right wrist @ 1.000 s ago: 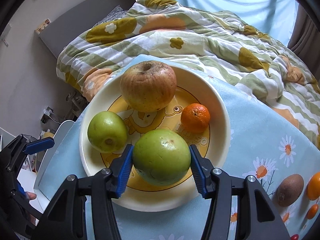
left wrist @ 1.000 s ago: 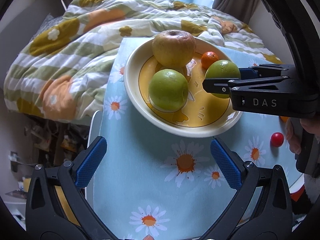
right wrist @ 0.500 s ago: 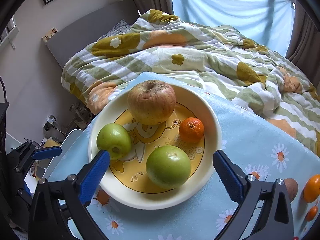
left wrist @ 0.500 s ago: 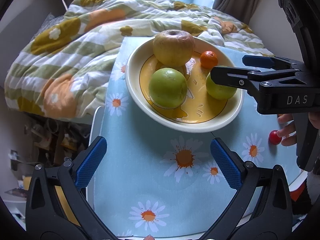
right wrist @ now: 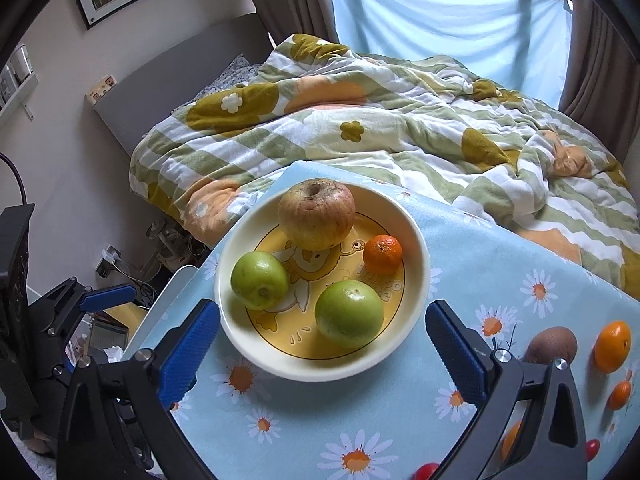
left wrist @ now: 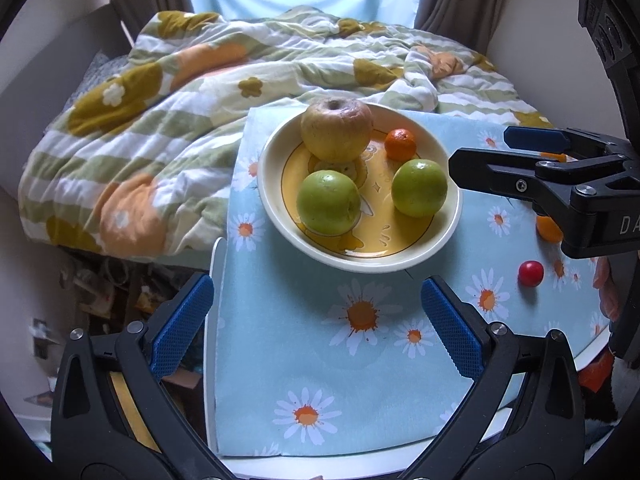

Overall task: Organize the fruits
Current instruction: 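Move both tools back toward the red tomatoes and oranges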

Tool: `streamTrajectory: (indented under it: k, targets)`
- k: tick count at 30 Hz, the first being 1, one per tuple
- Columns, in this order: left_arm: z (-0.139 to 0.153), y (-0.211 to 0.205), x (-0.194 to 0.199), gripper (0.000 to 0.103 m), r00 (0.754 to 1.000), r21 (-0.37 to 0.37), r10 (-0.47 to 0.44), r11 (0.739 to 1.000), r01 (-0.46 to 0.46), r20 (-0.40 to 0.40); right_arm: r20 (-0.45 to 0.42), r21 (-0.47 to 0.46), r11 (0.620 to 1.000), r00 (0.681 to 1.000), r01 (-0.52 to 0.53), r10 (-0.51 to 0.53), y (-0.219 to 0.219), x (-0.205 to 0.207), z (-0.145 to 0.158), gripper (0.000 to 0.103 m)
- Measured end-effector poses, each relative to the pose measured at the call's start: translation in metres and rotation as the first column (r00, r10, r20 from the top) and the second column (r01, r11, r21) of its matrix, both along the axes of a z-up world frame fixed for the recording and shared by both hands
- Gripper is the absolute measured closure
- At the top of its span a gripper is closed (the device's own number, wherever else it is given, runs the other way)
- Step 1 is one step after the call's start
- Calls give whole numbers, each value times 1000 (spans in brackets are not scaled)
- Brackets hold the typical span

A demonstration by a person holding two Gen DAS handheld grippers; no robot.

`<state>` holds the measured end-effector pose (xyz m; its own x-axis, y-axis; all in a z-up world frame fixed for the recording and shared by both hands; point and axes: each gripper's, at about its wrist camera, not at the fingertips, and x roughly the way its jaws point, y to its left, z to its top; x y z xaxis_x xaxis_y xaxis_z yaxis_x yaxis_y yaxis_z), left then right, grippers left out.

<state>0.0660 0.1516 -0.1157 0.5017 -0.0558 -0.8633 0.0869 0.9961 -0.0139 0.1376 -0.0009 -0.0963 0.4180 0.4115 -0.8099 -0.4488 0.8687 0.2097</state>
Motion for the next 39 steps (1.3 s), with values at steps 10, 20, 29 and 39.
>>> streamTrajectory:
  k: [10, 20, 29, 39]
  targets:
    - [38, -31, -1, 0, 991, -30, -101, 994, 104, 85, 54, -17, 988, 987, 151, -150, -51, -35, 44, 0]
    - [56, -95, -7, 0, 980, -30, -149, 988, 154, 131, 115, 3, 956, 949, 294, -293, -128, -66, 65, 0]
    - [36, -169, -20, 0, 992, -48, -99, 993, 103, 82, 97, -42, 952, 949, 304, -299, -208, -81, 49, 0]
    - [-7, -224, -21, 0, 999, -63, 11, 998, -9, 31, 18, -78, 970, 973, 229, -229, -269, -81, -3, 0]
